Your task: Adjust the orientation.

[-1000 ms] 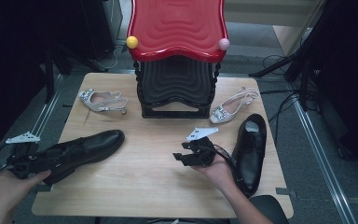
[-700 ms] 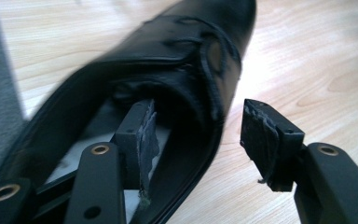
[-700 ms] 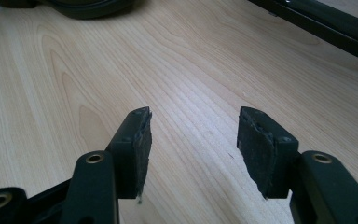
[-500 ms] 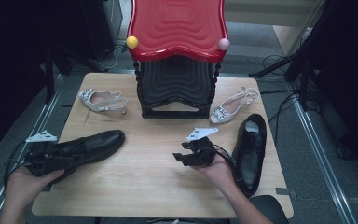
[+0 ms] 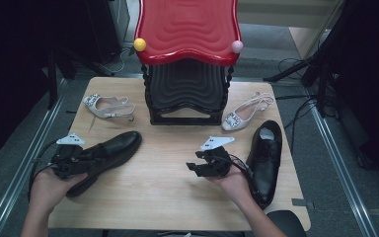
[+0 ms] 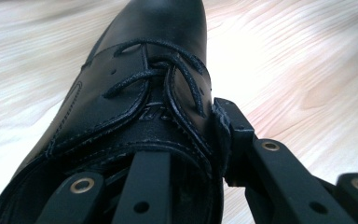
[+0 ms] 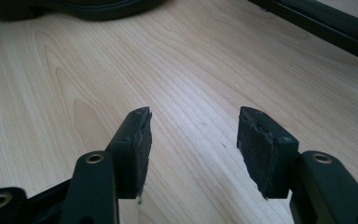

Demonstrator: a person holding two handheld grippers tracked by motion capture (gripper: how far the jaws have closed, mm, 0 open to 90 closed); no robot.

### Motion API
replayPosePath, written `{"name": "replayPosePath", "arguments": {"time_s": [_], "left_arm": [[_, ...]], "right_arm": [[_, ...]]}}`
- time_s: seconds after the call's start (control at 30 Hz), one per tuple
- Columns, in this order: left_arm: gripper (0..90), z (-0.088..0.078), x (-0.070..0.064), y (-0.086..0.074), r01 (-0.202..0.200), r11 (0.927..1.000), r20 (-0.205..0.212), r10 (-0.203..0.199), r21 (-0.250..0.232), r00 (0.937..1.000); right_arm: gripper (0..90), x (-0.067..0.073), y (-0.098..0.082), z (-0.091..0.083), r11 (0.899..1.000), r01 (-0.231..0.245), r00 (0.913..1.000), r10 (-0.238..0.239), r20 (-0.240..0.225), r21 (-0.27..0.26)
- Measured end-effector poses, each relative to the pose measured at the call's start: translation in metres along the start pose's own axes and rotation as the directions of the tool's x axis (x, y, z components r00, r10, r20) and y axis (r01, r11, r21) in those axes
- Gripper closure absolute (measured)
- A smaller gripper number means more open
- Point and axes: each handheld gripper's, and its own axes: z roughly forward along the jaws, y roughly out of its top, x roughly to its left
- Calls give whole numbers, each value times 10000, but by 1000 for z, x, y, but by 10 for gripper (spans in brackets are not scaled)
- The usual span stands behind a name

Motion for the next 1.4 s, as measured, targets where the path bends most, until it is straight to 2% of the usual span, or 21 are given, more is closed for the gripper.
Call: {"name": "replayPosePath", "arguments": {"time_s": [0.1, 0.23, 0.33, 0.47, 0.5, 0.53, 0.63, 0.7, 0.73, 0.8, 0.83, 0.87, 0.9, 0.97, 1.03, 1.07, 1.17, 1.27, 1.33, 1.37, 1.4], "left_arm": [[757, 4, -5, 7, -168, 9998, 268, 170, -89, 9995], [761, 14, -22, 24, -583, 9979, 764, 603, -274, 9952], [764, 18, -28, 31, -726, 9967, 909, 756, -358, 9930], [765, 30, -45, 45, -1129, 9928, 1340, 1174, -407, 9840], [766, 30, -45, 45, -1129, 9928, 1340, 1174, -407, 9840], [767, 35, -51, 49, -1256, 9914, 1483, 1297, -366, 9804], [767, 39, -56, 53, -1359, 9901, 1657, 1398, -350, 9762], [767, 46, -65, 58, -1544, 9874, 1880, 1582, -350, 9693], [768, 46, -65, 58, -1544, 9874, 1880, 1582, -350, 9693], [768, 53, -75, 63, -1748, 9840, 1987, 1783, -355, 9637], [768, 53, -75, 63, -1748, 9840, 1987, 1783, -355, 9637], [768, 57, -82, 66, -1864, 9817, 2090, 1903, -386, 9592], [768, 57, -82, 66, -1864, 9817, 2090, 1903, -386, 9592], [768, 63, -90, 70, -1986, 9790, 2254, 2038, -456, 9527], [767, 65, -93, 70, -2016, 9783, 2282, 2071, -473, 9513], [767, 69, -98, 72, -2135, 9760, 2301, 2178, -440, 9485], [767, 74, -104, 73, -2214, 9743, 2275, 2251, -419, 9474], [765, 80, -112, 75, -2358, 9708, 2364, 2393, -431, 9417], [761, 89, -119, 75, -2541, 9664, 2433, 2559, -393, 9356], [759, 93, -121, 74, -2583, 9656, 2459, 2576, -300, 9344], [757, 98, -122, 74, -2488, 9684, 2521, 2450, -173, 9362]], "right_arm": [[460, 0, -3, -4, 10000, -88, 9999, 88, 114, 22], [460, -1, -7, -9, 9998, -173, 9995, 174, 256, -69], [460, -1, -11, -12, 9996, -240, 9991, 244, 358, -122], [460, 0, -15, -16, 9991, -372, 9983, 380, 434, -192], [460, 0, -16, -17, 9991, -371, 9982, 380, 465, -214], [460, 0, -17, -18, 9990, -391, 9980, 400, 483, -204], [459, 1, -20, -20, 9985, -498, 9973, 510, 525, -241], [460, 1, -22, -22, 9981, -548, 9969, 561, 542, -268], [460, 1, -22, -22, 9981, -548, 9969, 561, 542, -268], [460, 1, -24, -23, 9975, -637, 9962, 654, 580, -311], [460, 1, -24, -23, 9975, -637, 9962, 654, 580, -311], [460, 1, -25, -24, 9970, -696, 9957, 715, 588, -338], [460, 1, -25, -24, 9970, -696, 9957, 715, 588, -338], [460, 2, -28, -26, 9962, -790, 9948, 812, 620, -366], [460, 2, -29, -26, 9959, -822, 9943, 846, 650, -380], [460, 2, -29, -26, 9956, -843, 9942, 868, 637, -400], [459, 3, -31, -26, 9941, -973, 9932, 1001, 598, -474], [459, 3, -31, -25, 9929, -1061, 9923, 1092, 579, -542], [460, 3, -32, -24, 9909, -1186, 9909, 1222, 564, -633], [459, 2, -32, -23, 9901, -1226, 9905, 1264, 548, -678], [460, 2, -32, -23, 9897, -1250, 9901, 1289, 548, -703]]}}
